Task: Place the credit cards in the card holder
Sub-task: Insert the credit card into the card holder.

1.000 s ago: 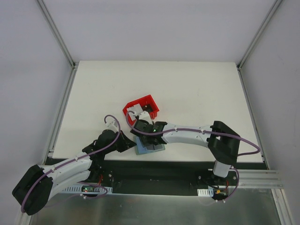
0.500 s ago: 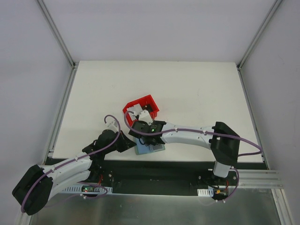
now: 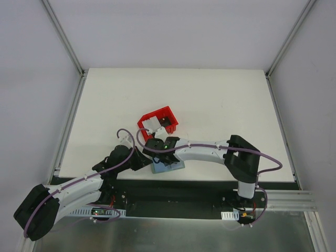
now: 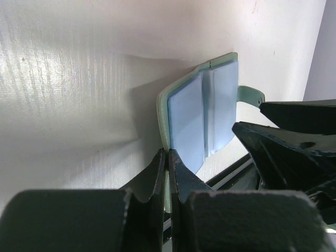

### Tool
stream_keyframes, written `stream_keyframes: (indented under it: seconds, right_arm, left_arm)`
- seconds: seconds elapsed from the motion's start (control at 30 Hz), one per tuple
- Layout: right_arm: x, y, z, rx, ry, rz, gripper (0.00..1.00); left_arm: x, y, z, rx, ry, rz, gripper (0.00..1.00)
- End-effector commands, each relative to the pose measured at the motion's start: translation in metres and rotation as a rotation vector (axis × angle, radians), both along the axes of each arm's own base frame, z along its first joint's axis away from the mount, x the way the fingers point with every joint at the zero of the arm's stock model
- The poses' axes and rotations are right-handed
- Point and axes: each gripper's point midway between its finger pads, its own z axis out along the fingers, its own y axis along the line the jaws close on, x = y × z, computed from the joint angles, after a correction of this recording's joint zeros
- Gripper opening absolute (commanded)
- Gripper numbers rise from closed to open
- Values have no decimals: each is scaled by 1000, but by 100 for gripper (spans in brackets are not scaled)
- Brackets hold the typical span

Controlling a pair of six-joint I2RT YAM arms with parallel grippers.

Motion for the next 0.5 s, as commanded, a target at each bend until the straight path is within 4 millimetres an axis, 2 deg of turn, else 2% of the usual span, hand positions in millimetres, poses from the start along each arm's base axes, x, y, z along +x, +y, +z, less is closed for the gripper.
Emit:
stream_keyframes:
  seconds: [0.0,0.07,0.47]
  right_arm:
    - [-2,6,-1,1,19,10,46]
    - [-4,10,-6,45,49,5,47]
    - [-10,-8,-30,212,174,-113,54]
  left_arm:
    - [4,-2,7,2,-25,-11,0]
    - [3,-2,8,1,-26,-11,0]
    - [2,-2,3,4,-9,-9,0]
